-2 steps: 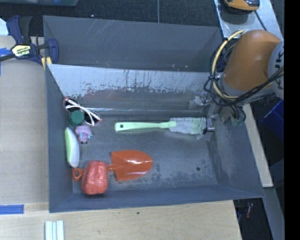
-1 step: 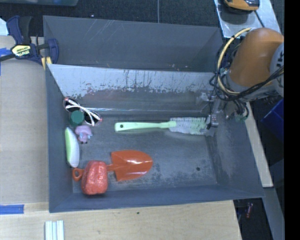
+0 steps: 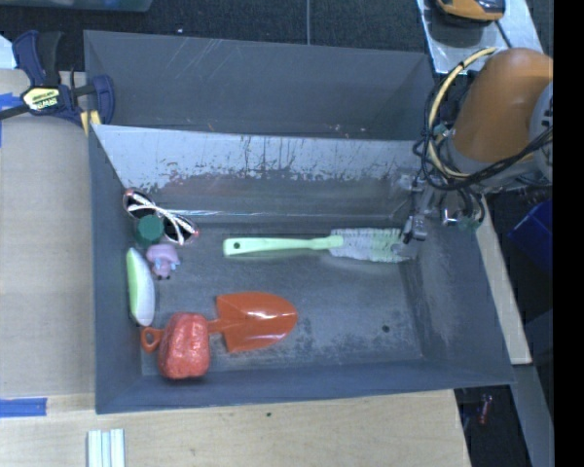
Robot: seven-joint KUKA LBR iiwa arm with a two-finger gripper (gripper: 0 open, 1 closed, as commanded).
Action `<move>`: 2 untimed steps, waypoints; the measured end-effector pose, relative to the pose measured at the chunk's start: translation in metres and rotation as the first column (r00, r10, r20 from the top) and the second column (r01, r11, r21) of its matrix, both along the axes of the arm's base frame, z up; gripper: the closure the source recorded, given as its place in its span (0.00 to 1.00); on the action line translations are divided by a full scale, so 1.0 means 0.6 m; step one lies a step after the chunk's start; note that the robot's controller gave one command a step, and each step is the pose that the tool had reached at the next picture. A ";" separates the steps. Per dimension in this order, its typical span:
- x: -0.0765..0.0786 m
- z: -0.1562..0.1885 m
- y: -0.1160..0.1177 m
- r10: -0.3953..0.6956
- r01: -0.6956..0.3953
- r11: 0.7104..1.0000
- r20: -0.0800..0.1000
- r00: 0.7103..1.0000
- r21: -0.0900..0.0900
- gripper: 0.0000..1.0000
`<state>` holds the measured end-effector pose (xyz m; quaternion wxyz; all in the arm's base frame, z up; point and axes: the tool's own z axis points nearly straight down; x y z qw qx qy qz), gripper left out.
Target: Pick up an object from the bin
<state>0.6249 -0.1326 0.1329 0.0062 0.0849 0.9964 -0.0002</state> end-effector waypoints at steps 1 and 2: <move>-0.014 -0.019 0.007 -0.032 0.032 0.999 -0.001 0.999 0.001 0.00; -0.021 -0.109 0.028 0.008 -0.008 1.000 -0.003 1.000 0.001 0.00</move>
Offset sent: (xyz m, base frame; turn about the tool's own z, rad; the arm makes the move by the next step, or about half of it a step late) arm -0.0118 0.0170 -0.0629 -0.0081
